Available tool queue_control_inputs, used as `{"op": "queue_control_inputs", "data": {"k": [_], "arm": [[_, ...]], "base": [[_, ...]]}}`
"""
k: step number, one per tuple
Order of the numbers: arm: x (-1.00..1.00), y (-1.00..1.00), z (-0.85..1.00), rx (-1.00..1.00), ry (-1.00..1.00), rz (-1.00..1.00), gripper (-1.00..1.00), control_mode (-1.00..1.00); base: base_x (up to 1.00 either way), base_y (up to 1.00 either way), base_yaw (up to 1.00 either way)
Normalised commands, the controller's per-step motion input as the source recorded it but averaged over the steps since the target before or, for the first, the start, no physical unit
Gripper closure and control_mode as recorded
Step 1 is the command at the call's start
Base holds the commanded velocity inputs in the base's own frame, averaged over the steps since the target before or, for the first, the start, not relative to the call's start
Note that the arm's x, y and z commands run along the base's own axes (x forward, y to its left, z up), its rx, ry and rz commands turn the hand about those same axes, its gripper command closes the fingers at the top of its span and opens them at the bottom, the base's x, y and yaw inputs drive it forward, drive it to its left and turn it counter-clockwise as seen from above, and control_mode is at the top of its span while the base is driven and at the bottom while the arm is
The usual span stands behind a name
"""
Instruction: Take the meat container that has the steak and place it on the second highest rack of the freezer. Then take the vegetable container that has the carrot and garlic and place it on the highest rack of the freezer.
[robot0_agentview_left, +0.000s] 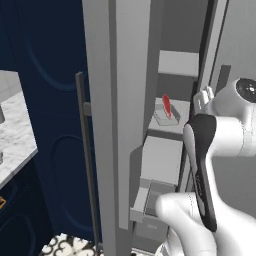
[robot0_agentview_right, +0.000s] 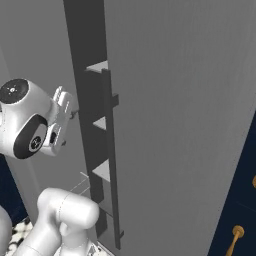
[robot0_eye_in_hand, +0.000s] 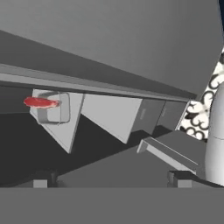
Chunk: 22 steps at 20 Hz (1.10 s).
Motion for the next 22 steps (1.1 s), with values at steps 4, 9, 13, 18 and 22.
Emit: {"op": "queue_control_inputs", "data": {"k": [4,9,13,18,22], "arm": [[-0.26,0.00,0.16,0.00,0.00,0.00,-1.00,-1.00],[-0.28,0.00,0.00,0.00,0.00,0.05,-1.00,-1.00],[-0.16,0.00,0.00,0.00,0.00,0.00,-1.00,-1.00],[0.00,0.00,0.00,0.00,0.00,0.00,-1.00,1.00],[0.00,0.00,0.00,0.00,0.00,0.00,-1.00,1.00]], "base": [[0.00,0.00,0.00],[0.00,0.00,0.00],[0.00,0.00,0.00],[-0.70,0.01,0.06],[-1.00,0.22,0.13]]}}
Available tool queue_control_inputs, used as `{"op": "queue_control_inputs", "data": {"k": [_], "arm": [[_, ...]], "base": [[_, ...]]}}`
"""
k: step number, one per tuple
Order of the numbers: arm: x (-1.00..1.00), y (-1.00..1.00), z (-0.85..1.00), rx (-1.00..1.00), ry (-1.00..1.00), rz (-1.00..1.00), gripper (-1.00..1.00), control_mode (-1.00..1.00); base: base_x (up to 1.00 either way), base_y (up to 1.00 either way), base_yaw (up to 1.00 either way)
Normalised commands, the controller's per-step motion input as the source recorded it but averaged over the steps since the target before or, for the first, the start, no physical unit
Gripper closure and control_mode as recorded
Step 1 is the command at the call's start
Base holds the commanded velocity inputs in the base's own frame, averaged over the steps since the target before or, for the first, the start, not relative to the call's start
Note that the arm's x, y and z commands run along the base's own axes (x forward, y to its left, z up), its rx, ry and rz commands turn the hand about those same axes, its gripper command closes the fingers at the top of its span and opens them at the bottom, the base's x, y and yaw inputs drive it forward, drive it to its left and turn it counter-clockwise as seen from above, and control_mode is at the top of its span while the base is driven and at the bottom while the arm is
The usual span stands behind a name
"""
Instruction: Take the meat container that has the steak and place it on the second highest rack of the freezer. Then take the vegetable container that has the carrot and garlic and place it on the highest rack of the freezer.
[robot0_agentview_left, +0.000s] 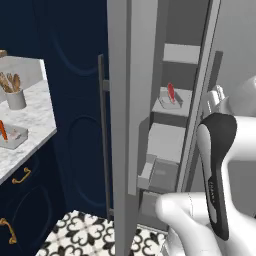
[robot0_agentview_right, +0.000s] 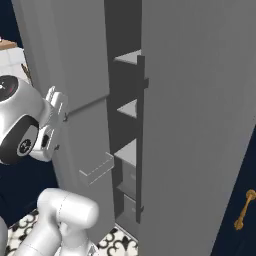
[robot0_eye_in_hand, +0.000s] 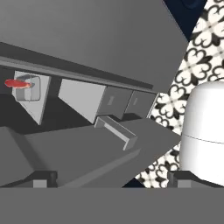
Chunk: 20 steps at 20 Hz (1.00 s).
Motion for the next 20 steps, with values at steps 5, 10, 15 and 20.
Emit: {"op": "queue_control_inputs", "data": {"k": [5,10,15,20], "arm": [[0.00,0.00,0.00,0.00,0.00,0.00,-1.00,1.00],[0.00,0.00,0.00,0.00,0.00,0.00,-1.00,1.00],[0.00,0.00,0.00,0.00,0.00,0.00,-1.00,1.00],[0.00,0.00,0.00,0.00,0.00,0.00,-1.00,1.00]], "base": [[-0.64,0.08,0.58],[-0.30,0.00,0.98],[-0.02,0.34,0.85],[0.42,0.57,0.55]]}}
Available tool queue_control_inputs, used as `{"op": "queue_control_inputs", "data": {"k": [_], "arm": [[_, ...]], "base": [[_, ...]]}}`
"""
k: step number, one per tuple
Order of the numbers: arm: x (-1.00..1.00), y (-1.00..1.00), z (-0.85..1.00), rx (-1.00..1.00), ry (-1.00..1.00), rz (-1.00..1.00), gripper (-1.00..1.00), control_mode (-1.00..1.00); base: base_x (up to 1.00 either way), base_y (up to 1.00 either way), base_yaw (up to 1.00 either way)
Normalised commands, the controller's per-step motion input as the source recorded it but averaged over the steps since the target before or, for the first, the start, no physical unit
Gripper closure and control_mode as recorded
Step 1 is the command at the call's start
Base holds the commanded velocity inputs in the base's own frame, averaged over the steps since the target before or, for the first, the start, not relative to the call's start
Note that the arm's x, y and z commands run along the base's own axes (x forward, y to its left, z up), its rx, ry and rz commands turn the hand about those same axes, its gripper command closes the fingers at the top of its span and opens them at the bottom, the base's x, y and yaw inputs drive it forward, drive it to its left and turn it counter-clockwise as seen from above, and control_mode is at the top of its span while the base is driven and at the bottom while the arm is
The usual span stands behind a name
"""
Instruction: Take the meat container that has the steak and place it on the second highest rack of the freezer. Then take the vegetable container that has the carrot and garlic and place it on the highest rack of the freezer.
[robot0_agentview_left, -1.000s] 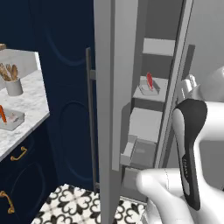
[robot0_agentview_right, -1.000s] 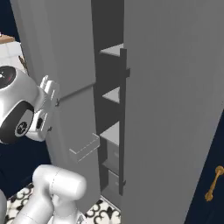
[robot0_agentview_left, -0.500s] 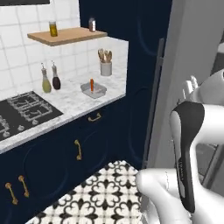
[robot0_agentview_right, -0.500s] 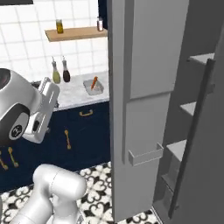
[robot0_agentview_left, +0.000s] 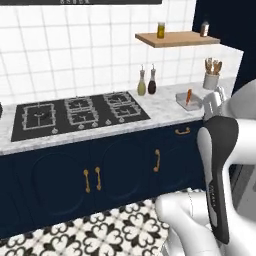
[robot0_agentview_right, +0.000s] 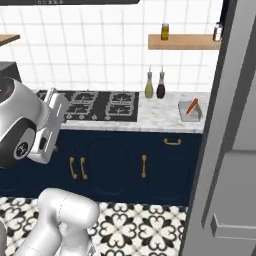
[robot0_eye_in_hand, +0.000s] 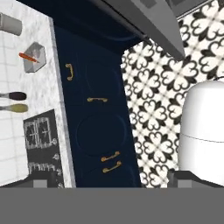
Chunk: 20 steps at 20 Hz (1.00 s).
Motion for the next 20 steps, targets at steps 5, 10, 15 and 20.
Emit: {"op": "queue_control_inputs", "data": {"k": [5,10,15,20], "arm": [[0.00,0.00,0.00,0.00,0.00,0.00,-1.00,1.00],[0.00,0.00,0.00,0.00,0.00,0.00,-1.00,1.00],[0.00,0.00,0.00,0.00,0.00,0.00,-1.00,1.00],[0.00,0.00,0.00,0.00,0.00,0.00,-1.00,1.00]], "base": [[0.88,0.45,0.30],[0.95,0.37,0.21],[0.95,0.02,0.04],[0.71,0.00,0.00]]}}
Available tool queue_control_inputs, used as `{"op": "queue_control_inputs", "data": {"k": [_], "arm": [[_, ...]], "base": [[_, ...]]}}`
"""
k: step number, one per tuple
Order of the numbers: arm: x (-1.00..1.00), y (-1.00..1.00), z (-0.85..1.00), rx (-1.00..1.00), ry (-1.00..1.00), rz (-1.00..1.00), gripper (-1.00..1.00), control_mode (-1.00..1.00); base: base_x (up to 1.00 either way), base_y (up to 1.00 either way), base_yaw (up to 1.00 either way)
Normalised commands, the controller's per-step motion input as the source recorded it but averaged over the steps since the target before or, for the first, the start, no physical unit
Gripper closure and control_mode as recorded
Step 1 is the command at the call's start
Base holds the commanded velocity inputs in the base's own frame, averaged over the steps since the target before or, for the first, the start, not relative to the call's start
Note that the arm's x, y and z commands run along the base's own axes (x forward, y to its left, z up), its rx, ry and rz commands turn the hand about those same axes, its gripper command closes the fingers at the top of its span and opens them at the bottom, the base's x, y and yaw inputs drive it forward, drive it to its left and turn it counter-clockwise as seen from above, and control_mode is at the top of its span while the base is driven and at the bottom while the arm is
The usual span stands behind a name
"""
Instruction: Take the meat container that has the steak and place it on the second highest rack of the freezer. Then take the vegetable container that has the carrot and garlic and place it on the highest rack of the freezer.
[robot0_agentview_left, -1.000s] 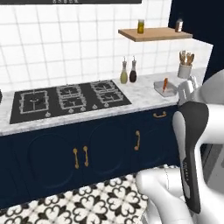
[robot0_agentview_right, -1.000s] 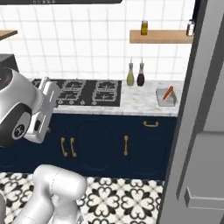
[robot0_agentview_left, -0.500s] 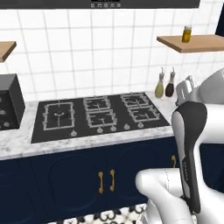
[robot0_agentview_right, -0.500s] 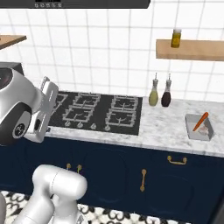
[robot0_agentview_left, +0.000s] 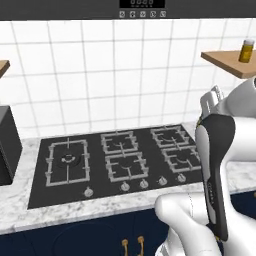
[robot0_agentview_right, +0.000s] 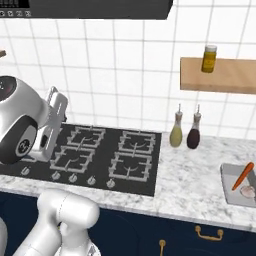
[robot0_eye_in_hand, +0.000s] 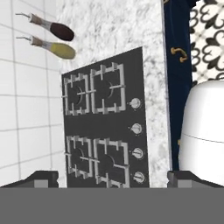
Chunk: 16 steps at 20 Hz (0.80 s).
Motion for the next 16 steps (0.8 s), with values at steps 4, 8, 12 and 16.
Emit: {"op": "queue_control_inputs", "data": {"k": [4,8,12,16], "arm": [[0.00,0.00,0.00,0.00,0.00,0.00,-1.00,1.00],[0.00,0.00,0.00,0.00,0.00,0.00,-1.00,1.00],[0.00,0.00,0.00,0.00,0.00,0.00,-1.00,1.00],[0.00,0.00,0.00,0.00,0.00,0.00,-1.00,1.00]], "base": [[0.17,-0.10,0.02],[0.00,-0.70,0.00],[0.11,-0.74,-0.02],[0.27,-0.65,-0.07]]}}
